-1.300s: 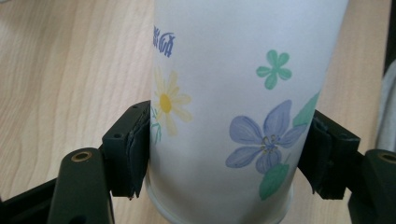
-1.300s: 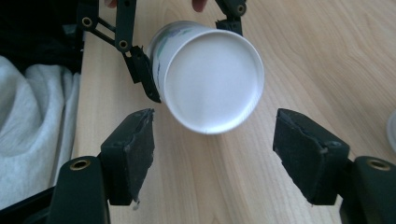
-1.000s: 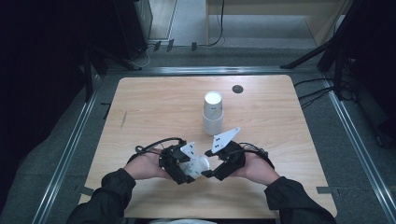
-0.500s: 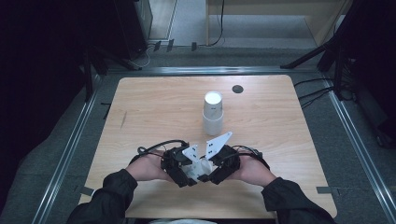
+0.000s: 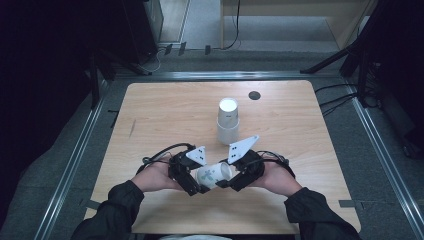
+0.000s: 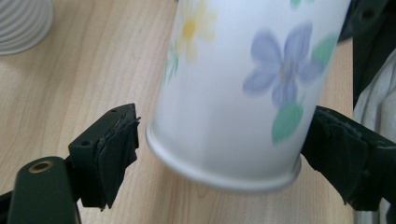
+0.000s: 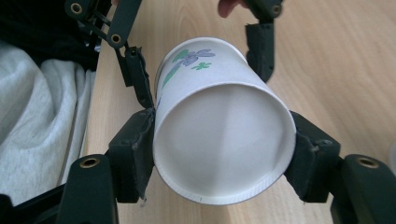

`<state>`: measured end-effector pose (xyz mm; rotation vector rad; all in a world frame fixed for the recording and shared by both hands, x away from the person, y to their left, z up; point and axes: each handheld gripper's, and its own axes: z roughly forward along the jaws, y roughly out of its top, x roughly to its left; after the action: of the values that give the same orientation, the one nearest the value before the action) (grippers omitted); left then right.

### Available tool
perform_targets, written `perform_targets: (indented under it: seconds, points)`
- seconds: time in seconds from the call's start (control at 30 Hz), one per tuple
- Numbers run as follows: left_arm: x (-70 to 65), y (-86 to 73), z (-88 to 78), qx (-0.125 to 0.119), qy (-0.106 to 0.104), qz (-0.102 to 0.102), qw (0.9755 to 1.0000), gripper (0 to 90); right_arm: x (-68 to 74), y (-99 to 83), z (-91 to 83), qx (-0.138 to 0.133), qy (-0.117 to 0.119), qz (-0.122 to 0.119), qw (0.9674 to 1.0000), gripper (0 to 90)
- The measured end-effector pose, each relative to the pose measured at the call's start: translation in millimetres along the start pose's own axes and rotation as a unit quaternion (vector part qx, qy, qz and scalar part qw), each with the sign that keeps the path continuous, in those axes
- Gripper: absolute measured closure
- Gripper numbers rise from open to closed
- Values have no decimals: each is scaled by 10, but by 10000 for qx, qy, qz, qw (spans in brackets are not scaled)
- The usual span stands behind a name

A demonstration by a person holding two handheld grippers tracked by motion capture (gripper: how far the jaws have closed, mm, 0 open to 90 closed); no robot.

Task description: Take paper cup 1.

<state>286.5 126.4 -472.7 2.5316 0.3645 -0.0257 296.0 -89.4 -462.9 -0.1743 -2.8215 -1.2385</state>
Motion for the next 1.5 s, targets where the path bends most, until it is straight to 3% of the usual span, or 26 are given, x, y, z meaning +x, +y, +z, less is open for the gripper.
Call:
perform_targets:
  seconds: [0.07, 0.27, 0.53, 0.77, 0.97, 1.1, 1.13, 1.37, 1.5]
  points:
    - [30, -30, -43, -127, 131, -105, 9998, 95, -33, -7, -59, -96, -21, 40, 9999, 341]
    - [37, -115, -141, -395, 136, -264, 9988, 92, -121, -3, -192, -290, -67, 139, 9995, 341]
    - [33, -215, -207, -513, 219, -431, 9975, 92, -222, 38, -266, -494, -40, 196, 9986, 341]
    - [57, -264, -279, -966, 175, -739, 9924, 93, -272, 85, -331, -782, 42, 345, 9963, 341]
    - [44, -239, -316, -1313, -6, -718, 9887, 95, -219, 149, -355, -935, 101, 294, 9951, 341]
    - [3, -212, -327, -1494, -5, -622, 9868, 94, -177, 206, -347, -1069, 258, 276, 9936, 341]
    - [3, -212, -327, -1494, -5, -622, 9868, 94, -177, 206, -347, -1069, 258, 276, 9936, 341]
    - [-10, -208, -373, -1846, -136, -624, 9807, 118, -118, 257, -303, -1126, 513, 252, 9920, 341]
    - [-7, -209, -392, -1929, -226, -619, 9790, 126, -111, 266, -277, -1139, 585, 270, 9914, 341]
